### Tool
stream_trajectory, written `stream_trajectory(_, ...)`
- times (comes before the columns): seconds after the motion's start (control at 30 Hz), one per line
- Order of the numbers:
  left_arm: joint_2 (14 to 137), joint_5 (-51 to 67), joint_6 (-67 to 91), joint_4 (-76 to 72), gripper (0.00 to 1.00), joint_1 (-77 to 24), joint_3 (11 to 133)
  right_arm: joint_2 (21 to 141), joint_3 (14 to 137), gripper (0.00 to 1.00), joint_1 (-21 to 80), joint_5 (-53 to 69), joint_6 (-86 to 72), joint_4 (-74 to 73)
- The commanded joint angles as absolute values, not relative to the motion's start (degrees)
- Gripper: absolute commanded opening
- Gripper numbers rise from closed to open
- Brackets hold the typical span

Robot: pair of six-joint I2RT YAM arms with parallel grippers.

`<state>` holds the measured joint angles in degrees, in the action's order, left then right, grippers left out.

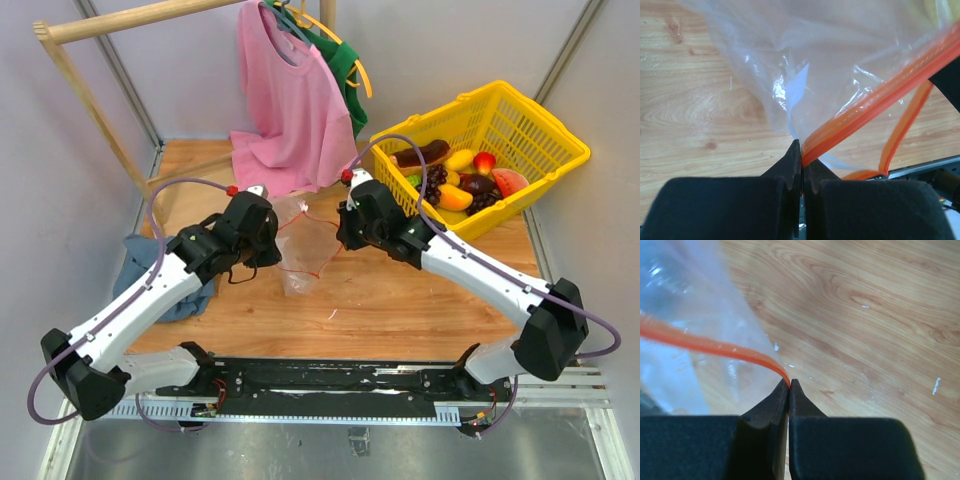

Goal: Place the food in the zip-top bag and seal the zipper
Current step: Open the zipper of the food storage bag, then pick up the fake fruit from the bin.

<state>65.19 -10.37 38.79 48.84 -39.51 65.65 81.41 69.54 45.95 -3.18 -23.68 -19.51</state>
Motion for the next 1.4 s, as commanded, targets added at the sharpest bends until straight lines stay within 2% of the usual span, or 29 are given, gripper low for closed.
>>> stream_trajectory(0.0, 62.9, -9.83, 37.42, 47.81, 0.0, -39.75, 64.12, 83.34, 67.09, 0.01, 42.62, -3.46, -24.16, -21.08)
stream_trajectory(0.17, 65.77, -9.37, 36.57, 45.72, 0.0, -39.73, 65.19, 84.44, 67.58, 0.01, 40.73, -3.8, -22.08, -22.71)
stream_trajectory(0.3, 70.47, -16.06, 39.82, 50.15, 0.0, -39.73, 69.4, 83.98, 66.89, 0.01, 39.42, -3.53, -21.35, -23.22)
stream_trajectory(0.47, 76.65, -18.42, 41.81, 51.9, 0.0, -39.73, 73.38, 82.42, 66.89, 0.03, 38.35, -2.77, -19.55, -23.32)
stream_trajectory(0.5, 77.82, -18.55, 42.22, 52.09, 0.0, -39.77, 74.03, 82.36, 67.11, 0.06, 38.23, -1.81, -18.8, -23.24)
stream_trajectory(0.53, 79.21, -17.36, 42.58, 51.4, 0.0, -39.73, 74.73, 82.22, 68.63, 0.16, 38.1, 1.83, -17.14, -23.87)
stream_trajectory(0.57, 79.75, -16.66, 42.48, 50.76, 0.0, -39.73, 75.01, 82.07, 69.63, 0.21, 38.09, 3.54, -16.7, -24.54)
stream_trajectory(0.73, 83.72, -19.14, 43.39, 54.05, 0.0, -39.73, 79.16, 79.82, 75.66, 0.48, 37.57, 5.37, -10.96, -29.24)
stream_trajectory(0.83, 86.72, -19.47, 43.15, 55.81, 0.0, -39.73, 81.58, 78.72, 80.39, 0.6, 35.07, 6.34, -5.62, -36.11)
stream_trajectory(0.97, 89.41, -18.96, 43.13, 55.77, 0.0, -39.74, 82.8, 77.74, 85.54, 0.69, 29.07, 5.56, -2.66, -40.3)
stream_trajectory(1.17, 91.19, -19.41, 43.22, 55.42, 0.0, -39.73, 84.29, 78.3, 89.58, 0.74, 17.29, 3.67, -4.73, -40.01)
stream_trajectory(1.37, 91.01, -19.62, 42.72, 54.95, 0.0, -39.73, 84.76, 85.63, 92.96, 0.77, 8.3, 2.53, -9.36, -38.05)
